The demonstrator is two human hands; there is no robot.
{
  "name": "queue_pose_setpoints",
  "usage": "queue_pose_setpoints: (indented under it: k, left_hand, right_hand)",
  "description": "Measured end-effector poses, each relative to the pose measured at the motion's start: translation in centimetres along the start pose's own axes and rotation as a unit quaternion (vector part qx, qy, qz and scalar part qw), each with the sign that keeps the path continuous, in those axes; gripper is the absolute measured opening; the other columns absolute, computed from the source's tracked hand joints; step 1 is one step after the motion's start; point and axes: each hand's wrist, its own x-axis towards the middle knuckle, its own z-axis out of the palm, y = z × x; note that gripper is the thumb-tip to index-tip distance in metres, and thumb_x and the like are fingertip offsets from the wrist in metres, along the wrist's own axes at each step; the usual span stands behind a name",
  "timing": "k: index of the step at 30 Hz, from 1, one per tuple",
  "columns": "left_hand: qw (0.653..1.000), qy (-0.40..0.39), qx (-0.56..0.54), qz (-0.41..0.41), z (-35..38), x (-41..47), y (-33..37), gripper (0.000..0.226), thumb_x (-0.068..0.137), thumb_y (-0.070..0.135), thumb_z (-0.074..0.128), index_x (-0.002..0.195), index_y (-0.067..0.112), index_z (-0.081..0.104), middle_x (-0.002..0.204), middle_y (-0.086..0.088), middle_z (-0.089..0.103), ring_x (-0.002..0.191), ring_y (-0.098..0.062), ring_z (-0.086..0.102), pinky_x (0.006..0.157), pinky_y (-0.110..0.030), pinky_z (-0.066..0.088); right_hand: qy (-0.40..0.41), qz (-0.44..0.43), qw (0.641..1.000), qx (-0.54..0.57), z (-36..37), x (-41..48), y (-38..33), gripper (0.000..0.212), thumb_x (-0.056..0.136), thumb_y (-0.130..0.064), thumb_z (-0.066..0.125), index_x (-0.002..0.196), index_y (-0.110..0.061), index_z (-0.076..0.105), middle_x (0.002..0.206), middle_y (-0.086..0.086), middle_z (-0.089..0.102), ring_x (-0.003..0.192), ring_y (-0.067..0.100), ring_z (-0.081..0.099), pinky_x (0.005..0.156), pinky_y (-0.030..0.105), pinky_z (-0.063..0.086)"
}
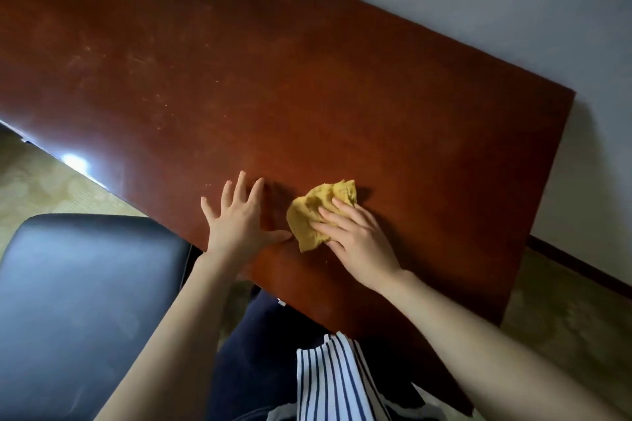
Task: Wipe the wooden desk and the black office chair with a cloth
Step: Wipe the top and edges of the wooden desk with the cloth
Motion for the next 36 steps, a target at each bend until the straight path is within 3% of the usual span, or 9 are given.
queue_pose_setpoints:
  k: [5, 9, 12, 15, 18, 20, 30, 36]
  left_hand:
    - [0.999, -0.01, 0.021, 0.044, 0.1, 0.2, 1.7, 0.109, 0.069, 0.071, 0.062, 0.151, 0.026, 0.005, 0.159, -0.003, -0.009, 0.146, -0.029, -0.003, 0.109, -0.065, -0.003]
    - [0.997, -0.029, 0.035, 0.064, 0.3, 0.8, 1.7, 0.108, 0.071, 0.071, 0.06, 0.151, 0.026, 0.003, 0.159, -0.004, -0.01, 0.145, -0.031, -0.004, 0.109, -0.064, -0.004]
    - [0.993, -0.044, 0.061, 0.086, 0.3, 1.1, 1.0, 0.108, 0.072, 0.073, 0.056, 0.15, 0.027, -0.001, 0.159, -0.004, -0.009, 0.146, -0.031, -0.004, 0.109, -0.063, -0.005]
    - [0.987, -0.045, 0.087, 0.128, 0.2, 1.2, -0.2, 0.103, 0.076, 0.074, 0.049, 0.151, 0.025, -0.003, 0.159, -0.002, -0.007, 0.146, -0.028, -0.003, 0.109, -0.063, -0.004]
    - [0.975, -0.05, 0.12, 0.178, -0.3, 0.9, -1.5, 0.101, 0.079, 0.073, 0.046, 0.151, 0.023, -0.005, 0.159, -0.002, -0.008, 0.146, -0.025, -0.002, 0.109, -0.063, -0.003]
    - [0.965, -0.06, 0.149, 0.207, -0.7, 0.9, -2.3, 0.102, 0.08, 0.072, 0.046, 0.151, 0.021, -0.007, 0.159, -0.003, -0.009, 0.146, -0.024, -0.002, 0.11, -0.062, -0.003]
    - [0.928, -0.089, 0.219, 0.287, -2.2, 1.4, -4.8, 0.113, 0.075, 0.075, 0.049, 0.149, 0.019, -0.014, 0.158, -0.01, -0.012, 0.146, -0.027, -0.005, 0.112, -0.06, -0.001]
    - [0.92, -0.089, 0.244, 0.295, -1.3, 1.2, -4.6, 0.122, 0.068, 0.08, 0.052, 0.149, 0.017, -0.014, 0.156, -0.016, -0.015, 0.145, -0.033, -0.007, 0.111, -0.061, 0.0]
  right_hand:
    - [0.006, -0.011, 0.999, -0.033, -2.8, -3.5, 4.0, 0.051, 0.065, 0.002, 0.082, 0.111, -0.015, 0.071, 0.119, 0.005, 0.066, 0.119, 0.026, 0.057, 0.097, 0.044, 0.048]
    - [0.039, 0.088, 0.995, -0.03, -4.5, -3.9, 6.4, 0.045, 0.074, 0.007, 0.073, 0.114, -0.012, 0.069, 0.121, 0.007, 0.065, 0.122, 0.027, 0.053, 0.1, 0.046, 0.046]
    - [0.057, 0.178, 0.982, -0.032, -5.3, -3.1, 7.5, 0.041, 0.084, 0.003, 0.064, 0.121, -0.014, 0.065, 0.13, 0.006, 0.059, 0.131, 0.024, 0.044, 0.109, 0.039, 0.036]
    - [0.116, 0.277, 0.953, -0.025, -4.5, -1.9, 6.8, 0.038, 0.088, 0.0, 0.061, 0.123, -0.013, 0.063, 0.134, 0.006, 0.056, 0.135, 0.023, 0.038, 0.111, 0.035, 0.033]
    - [0.196, 0.402, 0.894, -0.006, -2.4, -0.3, 4.2, 0.035, 0.091, -0.002, 0.057, 0.124, -0.011, 0.062, 0.135, 0.009, 0.055, 0.137, 0.024, 0.035, 0.111, 0.035, 0.03]
    - [0.213, 0.44, 0.872, -0.017, -0.9, 0.6, 2.0, 0.034, 0.092, -0.006, 0.056, 0.126, -0.012, 0.061, 0.135, 0.009, 0.055, 0.137, 0.026, 0.033, 0.111, 0.035, 0.028]
    - [0.201, 0.32, 0.926, 0.0, 5.2, -0.1, -8.8, 0.036, 0.081, -0.003, 0.069, 0.115, -0.012, 0.069, 0.122, 0.009, 0.064, 0.126, 0.032, 0.048, 0.102, 0.046, 0.04]
    - [0.191, 0.248, 0.949, -0.04, 7.0, -5.4, -11.1, 0.04, 0.074, 0.001, 0.075, 0.112, -0.012, 0.071, 0.118, 0.007, 0.067, 0.122, 0.028, 0.054, 0.097, 0.041, 0.042]
